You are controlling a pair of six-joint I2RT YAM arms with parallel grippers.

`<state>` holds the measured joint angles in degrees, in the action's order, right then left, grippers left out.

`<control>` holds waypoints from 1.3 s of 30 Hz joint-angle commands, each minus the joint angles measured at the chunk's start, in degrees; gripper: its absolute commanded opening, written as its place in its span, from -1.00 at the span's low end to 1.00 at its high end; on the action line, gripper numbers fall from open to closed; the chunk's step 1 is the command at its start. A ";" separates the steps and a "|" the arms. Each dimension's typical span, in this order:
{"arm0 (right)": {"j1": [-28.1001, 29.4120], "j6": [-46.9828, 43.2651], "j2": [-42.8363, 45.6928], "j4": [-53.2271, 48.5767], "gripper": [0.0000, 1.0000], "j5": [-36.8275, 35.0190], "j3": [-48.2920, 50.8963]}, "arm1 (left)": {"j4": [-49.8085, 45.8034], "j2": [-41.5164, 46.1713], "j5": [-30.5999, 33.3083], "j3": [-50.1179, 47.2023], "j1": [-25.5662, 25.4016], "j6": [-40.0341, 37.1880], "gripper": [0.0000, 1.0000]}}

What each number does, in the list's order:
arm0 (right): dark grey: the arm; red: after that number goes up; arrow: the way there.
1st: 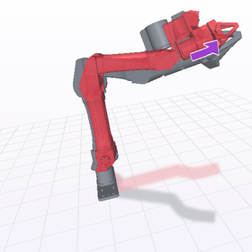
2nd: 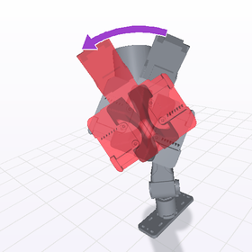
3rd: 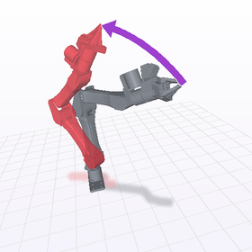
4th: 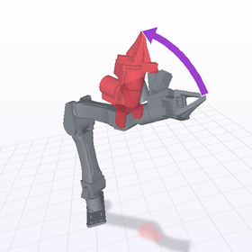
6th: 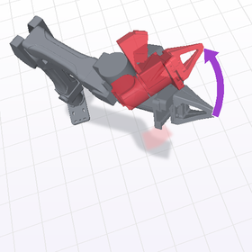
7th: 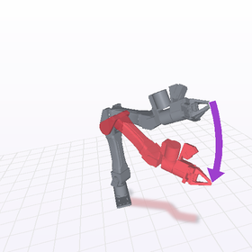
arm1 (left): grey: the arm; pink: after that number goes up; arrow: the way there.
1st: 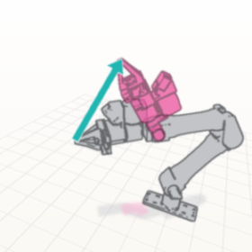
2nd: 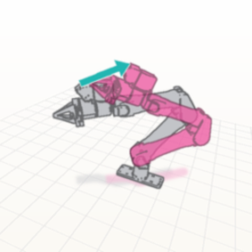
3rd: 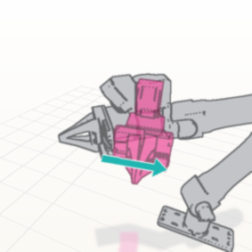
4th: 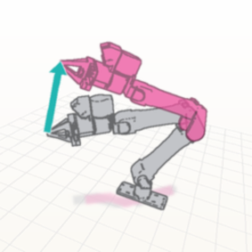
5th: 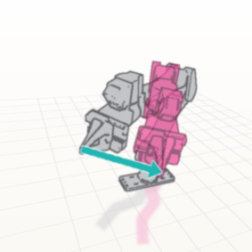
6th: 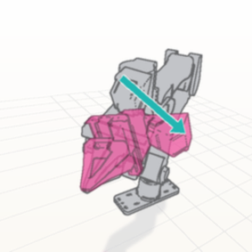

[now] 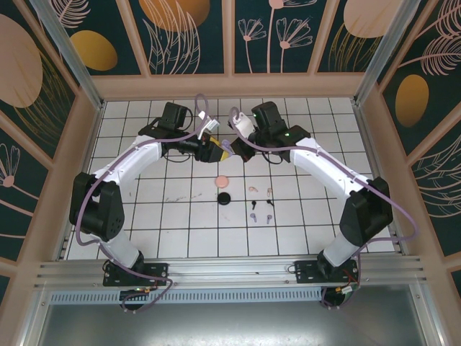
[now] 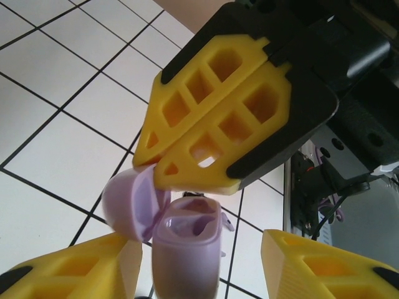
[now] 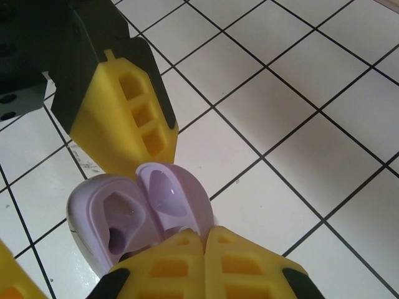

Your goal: Insert the wireless bluetooth earbuds into the charging case

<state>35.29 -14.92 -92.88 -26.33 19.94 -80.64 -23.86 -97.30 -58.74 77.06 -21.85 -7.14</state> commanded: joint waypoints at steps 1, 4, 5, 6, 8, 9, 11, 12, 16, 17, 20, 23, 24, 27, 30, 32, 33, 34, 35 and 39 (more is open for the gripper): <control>0.69 -0.77 -1.29 0.37 -1.00 0.62 -2.09 | -0.31 -0.53 -2.42 1.34 0.14 -1.04 0.03; 0.78 -0.65 -1.40 0.31 -1.00 0.62 -2.24 | -0.02 -0.53 -2.61 1.34 0.13 -1.01 -0.06; 0.83 -0.62 -1.46 0.40 -1.00 0.62 -2.16 | -0.04 -0.56 -2.68 1.26 0.14 -1.04 -0.08; 0.83 -0.64 -1.42 0.48 -1.00 0.62 -2.07 | -0.01 -0.53 -2.69 1.25 0.14 -1.05 -0.10; 0.82 -0.55 -1.36 0.57 -1.00 0.62 -2.07 | 0.13 -0.57 -2.77 1.07 0.14 -1.05 -0.12; 0.83 -0.46 -1.34 0.66 -1.00 0.68 -2.10 | 0.17 -0.53 -2.95 0.99 0.14 -1.04 -0.13; 0.77 -0.38 -1.29 0.85 -1.00 0.88 -2.07 | 0.46 -0.53 -3.04 0.73 0.14 -0.95 -0.17; 0.83 -0.29 -1.21 0.90 -1.00 0.97 -2.02 | 0.73 -0.55 -3.05 0.49 0.14 -0.80 -0.19; 0.83 -0.11 -0.95 1.06 -1.00 1.59 -2.04 | 2.50 -0.53 -3.31 -0.61 0.14 0.19 -0.31; 0.83 0.00 -0.97 1.04 -1.00 1.74 -2.10 | 3.18 -0.52 -3.35 -0.91 0.12 0.50 -0.32; 0.81 0.08 -0.84 1.04 -1.00 2.01 -2.10 | 4.79 -0.53 -3.48 -1.55 0.14 1.50 -0.36; 0.83 0.06 -0.88 1.03 -1.00 1.85 -2.11 | 5.46 -0.53 -3.80 -1.78 0.14 1.94 -0.40; 0.84 0.11 -0.89 1.07 -1.00 1.90 -2.07 | 5.68 -0.53 -3.92 -1.82 0.14 2.12 -0.40; 0.86 0.15 -0.85 1.10 -1.00 2.14 -2.15 | 6.56 -0.53 -4.08 -2.17 0.14 2.71 -0.23; 0.91 0.24 -0.87 1.28 -1.00 2.12 -1.96 | 7.54 -0.33 -4.18 -2.66 0.18 3.33 -0.26; 0.91 0.24 -0.87 1.33 -1.00 2.12 -1.89 | 7.77 -0.30 -4.19 -2.79 0.14 3.43 -0.34; 0.87 0.24 -0.81 1.38 -1.00 2.16 -1.93 | 7.90 -0.34 -4.19 -2.87 0.14 3.50 -0.39; 0.85 0.33 -0.86 1.37 -1.00 2.05 -1.97 | 7.99 -0.34 -4.19 -2.88 0.14 3.61 -0.45; 0.91 0.33 -0.82 1.37 -1.00 2.03 -2.06 | 8.08 -0.34 -4.25 -2.88 0.14 3.55 -0.49; 0.84 0.55 -0.90 1.37 -1.00 2.12 -2.24 | 8.94 -0.24 -4.19 -3.48 0.14 4.10 -0.72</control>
<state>35.42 -14.68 -93.58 -25.98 19.77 -80.77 -18.26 -97.45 -60.47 74.35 -21.28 -3.07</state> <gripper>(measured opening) 0.049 0.201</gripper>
